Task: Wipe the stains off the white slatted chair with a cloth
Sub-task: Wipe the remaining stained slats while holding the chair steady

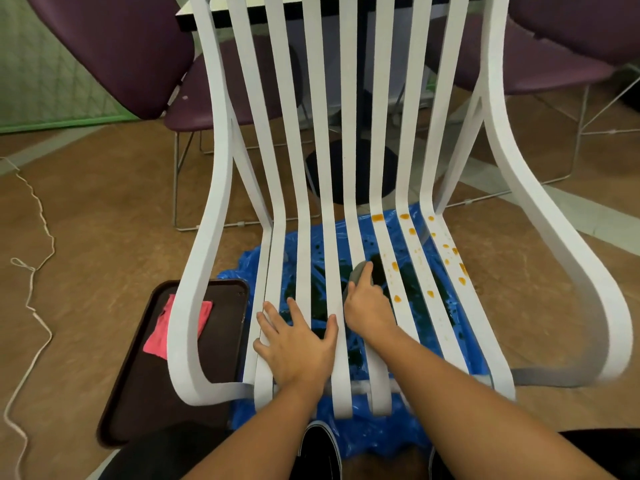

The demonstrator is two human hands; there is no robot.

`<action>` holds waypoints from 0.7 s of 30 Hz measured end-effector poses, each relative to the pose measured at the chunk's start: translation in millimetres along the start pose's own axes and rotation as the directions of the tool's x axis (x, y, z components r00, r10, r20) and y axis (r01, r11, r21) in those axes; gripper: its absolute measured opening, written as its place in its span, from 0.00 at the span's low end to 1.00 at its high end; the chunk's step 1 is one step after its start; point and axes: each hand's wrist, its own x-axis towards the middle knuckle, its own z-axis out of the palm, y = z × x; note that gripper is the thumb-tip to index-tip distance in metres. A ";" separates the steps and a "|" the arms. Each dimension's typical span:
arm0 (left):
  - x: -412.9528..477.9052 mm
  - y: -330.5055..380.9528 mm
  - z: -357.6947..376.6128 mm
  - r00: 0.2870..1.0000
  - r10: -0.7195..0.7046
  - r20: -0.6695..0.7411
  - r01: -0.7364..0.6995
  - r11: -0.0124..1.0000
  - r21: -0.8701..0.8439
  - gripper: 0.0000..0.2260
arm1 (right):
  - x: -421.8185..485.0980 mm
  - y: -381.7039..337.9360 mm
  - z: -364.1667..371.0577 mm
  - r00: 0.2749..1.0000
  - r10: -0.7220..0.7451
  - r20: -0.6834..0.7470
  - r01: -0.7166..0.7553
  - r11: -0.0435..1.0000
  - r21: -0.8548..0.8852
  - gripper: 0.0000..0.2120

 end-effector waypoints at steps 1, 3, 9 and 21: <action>0.0 0.1 0.2 1.000 0.000 0.000 0.000 1.000 0.002 0.42 | 9.8 -3.6 0.2 1.000 0.005 -0.010 -0.005 1.000 -0.010 0.32; 0.2 -0.6 0.4 1.000 0.001 0.001 -0.001 1.000 0.008 0.42 | 28.9 -10.2 1.6 1.000 0.006 -0.014 -0.007 1.000 -0.016 0.30; 1.0 -1.3 -0.4 1.000 -0.002 0.012 0.001 1.000 0.020 0.42 | 51.8 -16.0 3.6 1.000 0.008 -0.016 -0.008 1.000 -0.015 0.19; -2.8 -0.2 -4.9 1.000 0.001 0.017 -0.002 1.000 0.027 0.42 | -89.4 32.2 4.1 1.000 -0.002 0.001 0.002 1.000 0.027 0.17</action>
